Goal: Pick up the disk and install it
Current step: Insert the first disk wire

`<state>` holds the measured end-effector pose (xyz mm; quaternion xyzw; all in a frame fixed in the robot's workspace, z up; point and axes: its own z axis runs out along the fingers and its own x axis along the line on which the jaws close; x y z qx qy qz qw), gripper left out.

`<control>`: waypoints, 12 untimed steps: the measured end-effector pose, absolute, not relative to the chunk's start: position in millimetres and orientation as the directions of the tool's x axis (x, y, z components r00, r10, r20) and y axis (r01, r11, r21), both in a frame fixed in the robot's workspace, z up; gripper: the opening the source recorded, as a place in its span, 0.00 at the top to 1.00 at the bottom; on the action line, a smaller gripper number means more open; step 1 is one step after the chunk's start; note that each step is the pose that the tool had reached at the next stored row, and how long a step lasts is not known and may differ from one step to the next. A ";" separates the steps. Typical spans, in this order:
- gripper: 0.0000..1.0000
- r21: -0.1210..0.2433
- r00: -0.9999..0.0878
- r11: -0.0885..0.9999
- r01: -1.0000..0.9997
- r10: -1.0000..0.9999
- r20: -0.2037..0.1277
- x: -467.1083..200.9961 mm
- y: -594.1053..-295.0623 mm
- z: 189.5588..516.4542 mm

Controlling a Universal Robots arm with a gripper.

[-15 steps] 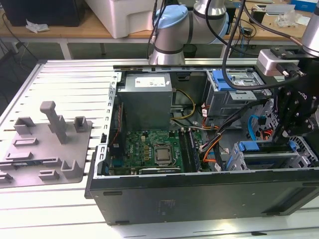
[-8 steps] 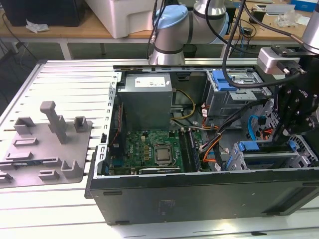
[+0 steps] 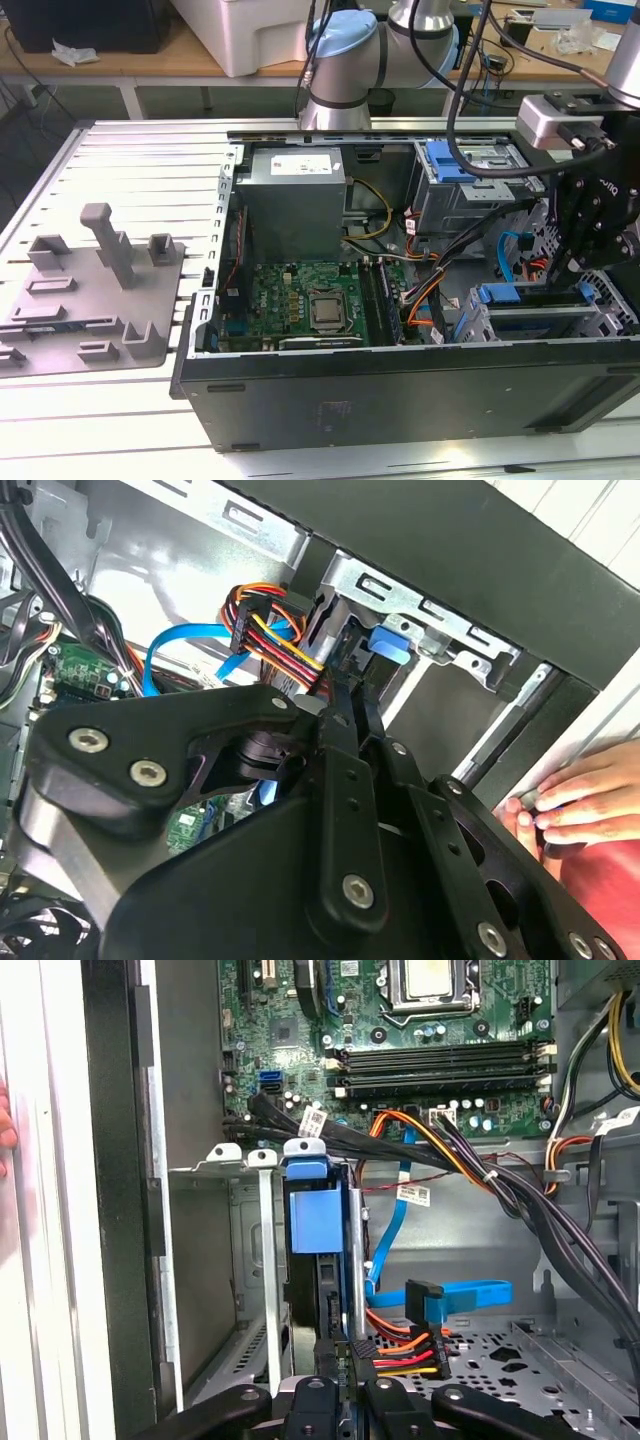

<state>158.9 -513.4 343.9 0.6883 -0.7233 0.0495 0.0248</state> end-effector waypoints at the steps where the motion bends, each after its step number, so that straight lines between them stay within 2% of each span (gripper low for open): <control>1: 0.83 -0.038 -0.051 0.048 -0.998 -0.993 0.104 158.8 -513.4 343.9; 12: 0.83 -0.038 -0.051 0.048 -0.998 -0.993 0.104 158.8 -513.4 341.5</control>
